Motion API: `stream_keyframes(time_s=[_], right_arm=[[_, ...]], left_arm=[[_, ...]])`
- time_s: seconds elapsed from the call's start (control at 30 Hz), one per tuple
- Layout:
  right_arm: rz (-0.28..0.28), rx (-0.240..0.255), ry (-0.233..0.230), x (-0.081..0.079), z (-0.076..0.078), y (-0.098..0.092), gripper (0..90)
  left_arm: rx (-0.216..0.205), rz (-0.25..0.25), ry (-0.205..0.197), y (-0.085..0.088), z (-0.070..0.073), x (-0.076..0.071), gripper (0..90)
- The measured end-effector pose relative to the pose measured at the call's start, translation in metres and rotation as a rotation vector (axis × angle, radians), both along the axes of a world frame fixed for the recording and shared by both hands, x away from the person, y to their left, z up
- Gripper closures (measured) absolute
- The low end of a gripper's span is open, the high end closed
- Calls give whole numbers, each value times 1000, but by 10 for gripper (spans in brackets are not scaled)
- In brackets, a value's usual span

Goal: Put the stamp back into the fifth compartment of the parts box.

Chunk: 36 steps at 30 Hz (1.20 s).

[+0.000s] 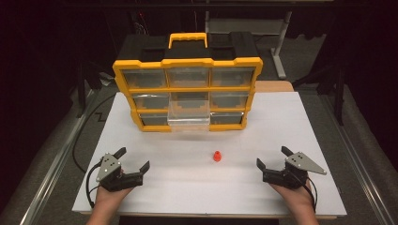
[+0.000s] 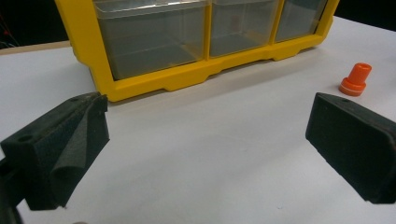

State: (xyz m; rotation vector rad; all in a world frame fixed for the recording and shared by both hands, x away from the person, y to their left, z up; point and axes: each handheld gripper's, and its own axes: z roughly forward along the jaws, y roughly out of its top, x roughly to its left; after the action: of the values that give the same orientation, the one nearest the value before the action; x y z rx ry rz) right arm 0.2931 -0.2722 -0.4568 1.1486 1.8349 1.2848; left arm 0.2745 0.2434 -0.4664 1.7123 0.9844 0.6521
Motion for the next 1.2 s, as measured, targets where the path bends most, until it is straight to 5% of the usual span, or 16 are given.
stream_keyframes(time_s=[0.57,1.2], right_arm=[[-11,-7,-3,0,1,1,1],[38,-85,120,5,2,11,1]], left_arm=[[2,-21,-10,-2,-2,0,8],[19,-39,-7,-7,-3,1,3]])
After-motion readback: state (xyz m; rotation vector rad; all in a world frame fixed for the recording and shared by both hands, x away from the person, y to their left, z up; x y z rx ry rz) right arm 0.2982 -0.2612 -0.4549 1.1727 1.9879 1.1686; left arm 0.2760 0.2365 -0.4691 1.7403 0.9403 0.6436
